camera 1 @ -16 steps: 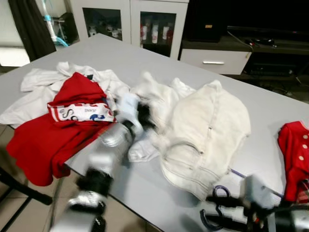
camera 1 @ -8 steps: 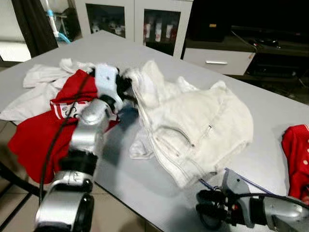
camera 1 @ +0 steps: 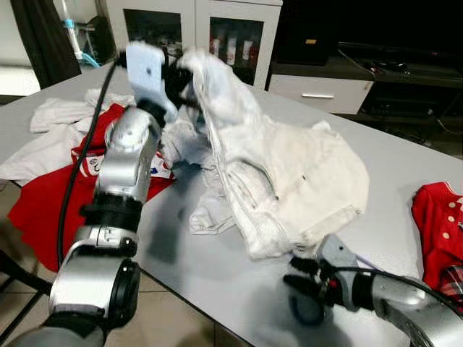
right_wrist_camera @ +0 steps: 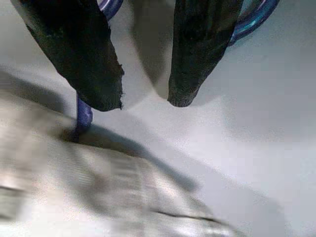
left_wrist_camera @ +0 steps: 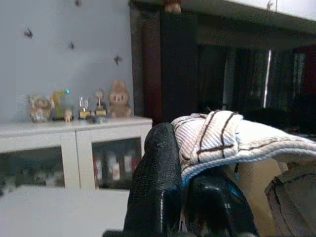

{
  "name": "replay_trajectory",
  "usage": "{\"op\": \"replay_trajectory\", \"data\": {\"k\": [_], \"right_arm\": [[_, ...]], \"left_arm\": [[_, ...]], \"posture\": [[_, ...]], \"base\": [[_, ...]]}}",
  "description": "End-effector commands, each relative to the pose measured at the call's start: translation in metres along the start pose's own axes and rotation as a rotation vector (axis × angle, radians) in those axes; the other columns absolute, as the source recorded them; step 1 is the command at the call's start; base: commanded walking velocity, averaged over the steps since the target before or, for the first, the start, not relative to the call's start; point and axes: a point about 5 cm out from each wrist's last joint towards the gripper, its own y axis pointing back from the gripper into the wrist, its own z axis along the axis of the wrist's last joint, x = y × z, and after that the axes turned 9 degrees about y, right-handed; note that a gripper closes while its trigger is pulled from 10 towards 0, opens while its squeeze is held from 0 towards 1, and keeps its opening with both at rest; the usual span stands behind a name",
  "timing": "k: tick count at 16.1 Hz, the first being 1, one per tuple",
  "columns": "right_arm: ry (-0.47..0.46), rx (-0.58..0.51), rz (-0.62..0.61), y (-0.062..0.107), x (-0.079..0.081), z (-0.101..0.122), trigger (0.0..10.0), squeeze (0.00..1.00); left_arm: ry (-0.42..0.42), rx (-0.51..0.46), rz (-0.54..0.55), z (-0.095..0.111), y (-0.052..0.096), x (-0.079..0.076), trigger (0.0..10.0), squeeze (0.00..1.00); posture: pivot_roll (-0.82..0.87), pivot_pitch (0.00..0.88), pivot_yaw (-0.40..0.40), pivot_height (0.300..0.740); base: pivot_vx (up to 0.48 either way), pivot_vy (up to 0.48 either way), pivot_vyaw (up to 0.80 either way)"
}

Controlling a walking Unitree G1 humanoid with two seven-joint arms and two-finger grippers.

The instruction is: Hang hanger

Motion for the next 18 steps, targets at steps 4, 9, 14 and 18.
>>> {"op": "replay_trajectory", "data": {"k": [4, 9, 14, 18], "right_arm": [[-0.044, 0.139, -0.142, 0.000, -0.014, -0.026, 10.0, 0.00], [-0.038, 0.133, -0.148, 0.003, -0.019, -0.023, 10.0, 0.00], [-0.013, 0.115, -0.138, 0.016, -0.026, -0.018, 10.0, 0.00], [-0.073, 0.016, -0.132, 0.030, -0.029, -0.003, 10.0, 0.00]], "left_arm": [[-0.018, -0.163, 0.011, 0.042, -0.012, 0.006, 10.0, 0.00], [-0.060, -0.171, 0.066, 0.046, -0.011, 0.020, 10.0, 0.00], [-0.099, -0.239, 0.105, 0.071, -0.016, 0.032, 10.0, 0.00], [-0.086, -0.250, 0.098, 0.068, -0.021, 0.026, 10.0, 0.00]], "posture": [[-0.08, 0.000, -0.041, 0.740], [-0.08, 0.000, -0.042, 0.740], [-0.08, 0.000, -0.045, 0.740], [-0.09, 0.000, -0.039, 0.740]], "base": [[0.000, 0.000, 0.00], [0.000, 0.000, 0.00], [0.000, 0.000, 0.00], [0.000, 0.000, 0.00]]}}
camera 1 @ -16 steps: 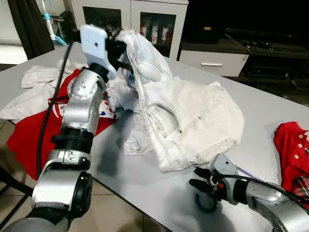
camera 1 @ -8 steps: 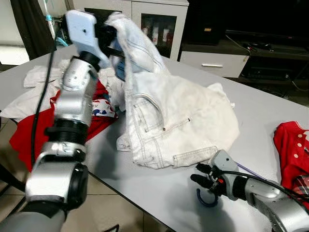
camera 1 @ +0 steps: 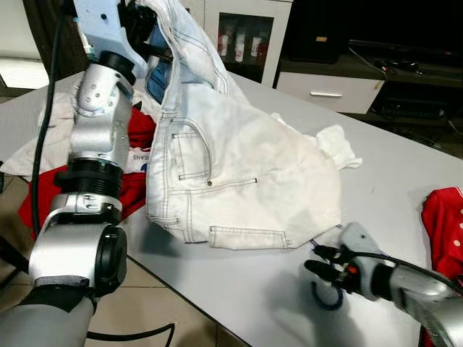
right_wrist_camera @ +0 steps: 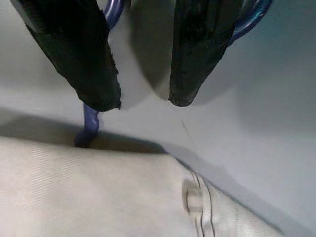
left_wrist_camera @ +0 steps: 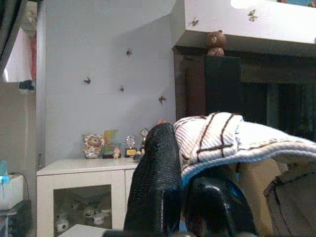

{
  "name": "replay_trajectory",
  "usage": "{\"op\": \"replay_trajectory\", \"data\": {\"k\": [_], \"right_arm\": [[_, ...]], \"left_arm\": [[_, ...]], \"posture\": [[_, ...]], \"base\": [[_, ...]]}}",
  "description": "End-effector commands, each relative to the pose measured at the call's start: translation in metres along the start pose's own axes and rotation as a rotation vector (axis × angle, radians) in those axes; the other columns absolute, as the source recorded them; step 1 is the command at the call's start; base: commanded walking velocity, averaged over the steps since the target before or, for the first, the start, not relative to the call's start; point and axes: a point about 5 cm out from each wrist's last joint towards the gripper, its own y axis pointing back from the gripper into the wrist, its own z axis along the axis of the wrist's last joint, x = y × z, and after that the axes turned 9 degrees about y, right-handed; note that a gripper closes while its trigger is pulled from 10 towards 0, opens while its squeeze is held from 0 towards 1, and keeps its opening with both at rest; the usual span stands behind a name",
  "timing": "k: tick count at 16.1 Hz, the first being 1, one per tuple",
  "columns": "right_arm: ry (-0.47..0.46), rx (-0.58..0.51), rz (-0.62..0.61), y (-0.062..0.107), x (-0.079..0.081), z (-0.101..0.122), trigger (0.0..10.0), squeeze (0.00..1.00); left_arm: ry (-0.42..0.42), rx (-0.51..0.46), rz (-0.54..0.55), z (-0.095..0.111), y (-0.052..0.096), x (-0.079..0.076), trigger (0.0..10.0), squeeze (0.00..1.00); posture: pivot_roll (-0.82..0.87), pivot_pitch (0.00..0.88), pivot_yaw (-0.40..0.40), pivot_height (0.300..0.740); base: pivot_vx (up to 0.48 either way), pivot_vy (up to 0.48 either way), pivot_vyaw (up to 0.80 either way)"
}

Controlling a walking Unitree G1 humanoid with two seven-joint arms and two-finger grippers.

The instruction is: Hang hanger

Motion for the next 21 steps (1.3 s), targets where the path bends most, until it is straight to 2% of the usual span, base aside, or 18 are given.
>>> {"op": "replay_trajectory", "data": {"k": [1, 7, 9, 11, 12, 14, 16, 18, 19, 21], "right_arm": [[-0.016, -0.034, 0.007, 0.010, -0.002, 0.006, 10.0, 0.00], [-0.100, -0.173, 0.029, 0.022, -0.006, 0.024, 10.0, 0.00], [-0.131, -0.251, 0.031, 0.025, -0.008, 0.038, 10.0, 0.00], [-0.143, -0.272, 0.022, 0.025, -0.009, 0.042, 10.0, 0.00], [-0.147, -0.258, -0.004, 0.023, -0.012, 0.039, 10.0, 0.00], [-0.169, -0.207, -0.133, 0.013, -0.025, 0.032, 10.0, 0.00], [-0.172, -0.193, -0.186, 0.011, -0.031, 0.032, 10.0, 0.00], [-0.164, -0.151, -0.220, 0.011, -0.036, 0.029, 10.0, 0.00], [-0.141, -0.074, -0.256, 0.008, -0.040, 0.020, 10.0, 0.00], [-0.119, -0.003, -0.267, 0.006, -0.040, 0.011, 10.0, 0.00]], "left_arm": [[-0.002, -0.071, -0.008, 0.015, -0.009, -0.005, 10.0, 0.00], [0.011, -0.129, 0.050, 0.029, -0.022, 0.000, 10.0, 0.00], [0.020, -0.131, 0.052, 0.028, -0.023, -0.003, 10.0, 0.00], [0.028, -0.125, 0.050, 0.024, -0.022, -0.005, 10.0, 0.00], [0.033, -0.119, 0.050, 0.021, -0.021, -0.006, 10.0, 0.00], [0.043, -0.100, 0.052, 0.011, -0.015, -0.009, 10.0, 0.00], [0.043, -0.099, 0.060, 0.009, -0.012, -0.007, 10.0, 0.00], [0.039, -0.104, 0.073, 0.010, -0.011, -0.005, 10.0, 0.00], [0.028, -0.125, 0.111, 0.015, -0.011, 0.001, 10.0, 0.00], [0.014, -0.158, 0.162, 0.022, -0.012, 0.009, 10.0, 0.00]], "posture": [[-0.09, 0.000, -0.039, 0.740], [-0.09, 0.000, -0.034, 0.740], [-0.09, 0.000, -0.029, 0.740], [-0.09, 0.000, -0.029, 0.740], [-0.09, 0.000, -0.030, 0.740], [-0.09, 0.000, -0.034, 0.740], [-0.08, 0.000, -0.039, 0.740], [-0.08, 0.000, -0.044, 0.740], [-0.07, 0.000, -0.047, 0.740], [-0.07, 0.000, -0.049, 0.740]], "base": [[0.000, 0.000, 0.00], [0.000, 0.000, 0.00], [0.000, 0.000, 0.00], [0.000, 0.000, 0.00], [0.000, 0.000, 0.00], [0.000, 0.000, 0.00], [0.000, 0.000, 0.00], [0.000, 0.000, 0.00], [0.000, 0.000, 0.00], [0.000, 0.000, 0.00]]}}
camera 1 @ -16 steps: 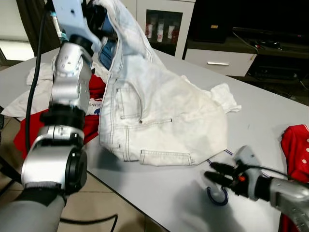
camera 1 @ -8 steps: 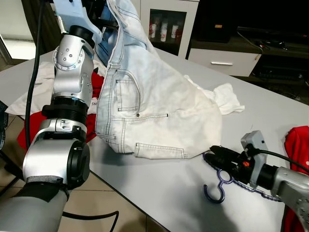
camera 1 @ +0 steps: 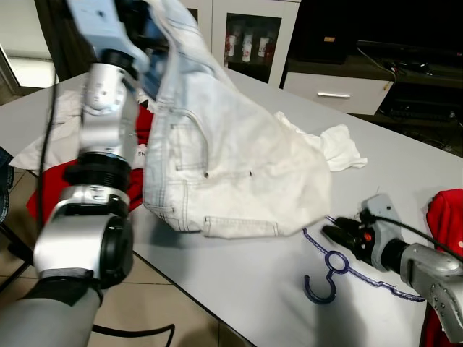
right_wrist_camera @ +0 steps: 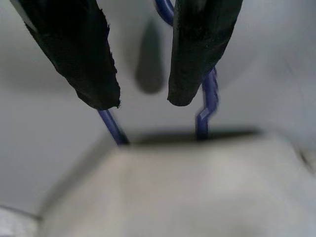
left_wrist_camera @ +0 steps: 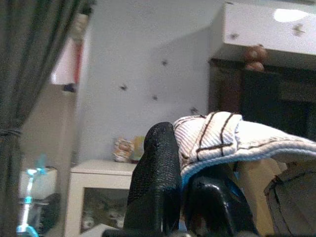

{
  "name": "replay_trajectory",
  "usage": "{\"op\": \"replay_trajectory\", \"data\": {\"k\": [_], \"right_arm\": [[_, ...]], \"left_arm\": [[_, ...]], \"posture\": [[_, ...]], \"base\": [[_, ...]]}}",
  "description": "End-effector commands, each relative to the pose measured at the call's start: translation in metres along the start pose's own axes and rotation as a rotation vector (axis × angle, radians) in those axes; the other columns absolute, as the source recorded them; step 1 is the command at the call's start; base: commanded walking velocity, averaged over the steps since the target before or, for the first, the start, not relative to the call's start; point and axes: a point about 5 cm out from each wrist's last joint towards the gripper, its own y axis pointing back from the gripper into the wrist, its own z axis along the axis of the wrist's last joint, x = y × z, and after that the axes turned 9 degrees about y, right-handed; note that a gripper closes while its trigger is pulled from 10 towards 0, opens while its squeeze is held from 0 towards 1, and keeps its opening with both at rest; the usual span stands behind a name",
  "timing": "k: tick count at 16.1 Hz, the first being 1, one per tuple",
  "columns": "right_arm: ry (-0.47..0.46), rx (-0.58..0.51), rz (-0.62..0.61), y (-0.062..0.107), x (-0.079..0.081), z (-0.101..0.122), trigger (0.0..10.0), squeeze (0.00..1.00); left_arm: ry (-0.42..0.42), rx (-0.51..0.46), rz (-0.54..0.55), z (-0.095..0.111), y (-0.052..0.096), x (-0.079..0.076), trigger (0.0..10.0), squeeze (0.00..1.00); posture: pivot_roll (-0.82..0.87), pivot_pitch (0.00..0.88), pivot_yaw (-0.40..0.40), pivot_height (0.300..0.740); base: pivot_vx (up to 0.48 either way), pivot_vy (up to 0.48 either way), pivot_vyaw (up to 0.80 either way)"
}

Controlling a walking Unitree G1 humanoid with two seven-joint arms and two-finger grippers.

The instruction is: Hang hanger

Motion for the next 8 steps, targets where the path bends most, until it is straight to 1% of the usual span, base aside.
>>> {"op": "replay_trajectory", "data": {"k": [1, 3, 4, 5, 8], "right_arm": [[0.022, 0.048, -0.001, 0.002, 0.001, -0.007, 10.0, 0.00], [0.021, 0.055, 0.000, 0.003, 0.001, -0.008, 10.0, 0.00], [0.017, 0.071, -0.015, 0.005, -0.001, -0.011, 10.0, 0.00], [0.023, 0.104, -0.004, 0.007, 0.000, -0.016, 10.0, 0.00], [0.045, 0.105, 0.085, 0.008, 0.013, -0.018, 10.0, 0.00]], "left_arm": [[-0.019, -0.110, 0.040, 0.025, -0.011, 0.004, 10.0, 0.00], [-0.034, -0.138, 0.077, 0.031, -0.012, 0.009, 10.0, 0.00], [-0.041, -0.155, 0.103, 0.035, -0.013, 0.014, 10.0, 0.00], [-0.046, -0.159, 0.117, 0.037, -0.013, 0.016, 10.0, 0.00], [-0.052, -0.153, 0.114, 0.033, -0.013, 0.012, 10.0, 0.00]], "posture": [[-0.07, 0.000, -0.049, 0.740], [-0.07, 0.000, -0.049, 0.740], [-0.07, 0.000, -0.049, 0.740], [-0.09, 0.000, -0.043, 0.740], [-0.09, 0.000, -0.043, 0.740]], "base": [[0.000, 0.000, 0.00], [0.000, 0.000, 0.00], [0.000, 0.000, 0.00], [0.000, 0.000, 0.00], [0.000, 0.000, 0.00]]}}
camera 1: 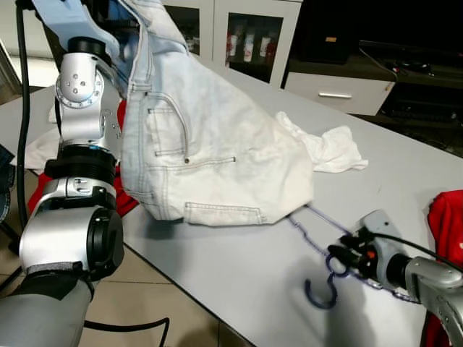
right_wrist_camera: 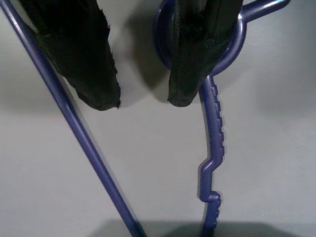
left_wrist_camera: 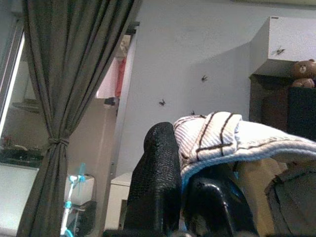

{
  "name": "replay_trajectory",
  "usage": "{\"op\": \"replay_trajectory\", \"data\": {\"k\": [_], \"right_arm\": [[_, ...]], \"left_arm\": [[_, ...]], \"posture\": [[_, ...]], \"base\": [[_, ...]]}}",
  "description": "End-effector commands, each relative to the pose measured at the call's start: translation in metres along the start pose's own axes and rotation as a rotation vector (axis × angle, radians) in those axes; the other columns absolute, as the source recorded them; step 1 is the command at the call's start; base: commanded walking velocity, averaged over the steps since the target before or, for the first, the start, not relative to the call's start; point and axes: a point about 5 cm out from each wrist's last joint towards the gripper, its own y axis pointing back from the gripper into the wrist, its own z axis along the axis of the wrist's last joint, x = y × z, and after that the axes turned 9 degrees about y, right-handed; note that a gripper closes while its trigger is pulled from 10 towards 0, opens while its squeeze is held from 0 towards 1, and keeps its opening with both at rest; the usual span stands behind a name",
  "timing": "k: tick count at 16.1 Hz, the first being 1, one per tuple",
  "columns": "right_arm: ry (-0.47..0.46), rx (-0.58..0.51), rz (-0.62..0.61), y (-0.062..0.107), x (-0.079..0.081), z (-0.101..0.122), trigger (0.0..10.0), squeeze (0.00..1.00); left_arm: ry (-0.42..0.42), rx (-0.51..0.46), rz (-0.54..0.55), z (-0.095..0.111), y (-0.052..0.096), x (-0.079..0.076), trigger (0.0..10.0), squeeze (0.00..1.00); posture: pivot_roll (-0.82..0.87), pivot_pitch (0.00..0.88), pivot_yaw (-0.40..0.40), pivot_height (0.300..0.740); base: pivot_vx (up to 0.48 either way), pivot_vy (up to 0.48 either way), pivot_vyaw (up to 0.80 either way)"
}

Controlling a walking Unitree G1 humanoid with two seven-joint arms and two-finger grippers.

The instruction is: Hang hanger

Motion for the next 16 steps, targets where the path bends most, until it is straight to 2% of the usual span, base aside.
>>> {"op": "replay_trajectory", "data": {"k": [1, 4, 7, 11, 16], "right_arm": [[0.019, -0.017, 0.079, 0.002, 0.012, 0.004, 10.0, 0.00], [0.046, -0.070, 0.190, 0.005, 0.027, 0.012, 10.0, 0.00], [0.057, -0.076, 0.232, 0.009, 0.033, 0.012, 10.0, 0.00], [0.061, -0.095, 0.316, 0.014, 0.044, 0.014, 10.0, 0.00], [0.003, -0.144, 0.127, 0.011, 0.017, 0.023, 10.0, 0.00]], "left_arm": [[-0.004, -0.079, -0.015, 0.015, -0.009, -0.008, 10.0, 0.00], [-0.018, -0.102, 0.007, 0.020, -0.011, -0.006, 10.0, 0.00], [-0.036, -0.151, 0.060, 0.032, -0.016, 0.004, 10.0, 0.00], [-0.019, -0.173, 0.086, 0.041, -0.022, 0.009, 10.0, 0.00], [-0.006, -0.194, 0.078, 0.047, -0.028, 0.002, 10.0, 0.00]], "posture": [[-0.09, 0.000, -0.043, 0.740], [-0.09, 0.000, -0.042, 0.740], [-0.09, 0.000, -0.041, 0.740], [-0.10, 0.000, -0.038, 0.740], [-0.11, 0.000, -0.029, 0.740]], "base": [[0.000, 0.000, 0.00], [0.000, 0.000, 0.00], [0.000, 0.000, 0.00], [0.000, 0.000, 0.00], [0.000, 0.000, 0.00]]}}
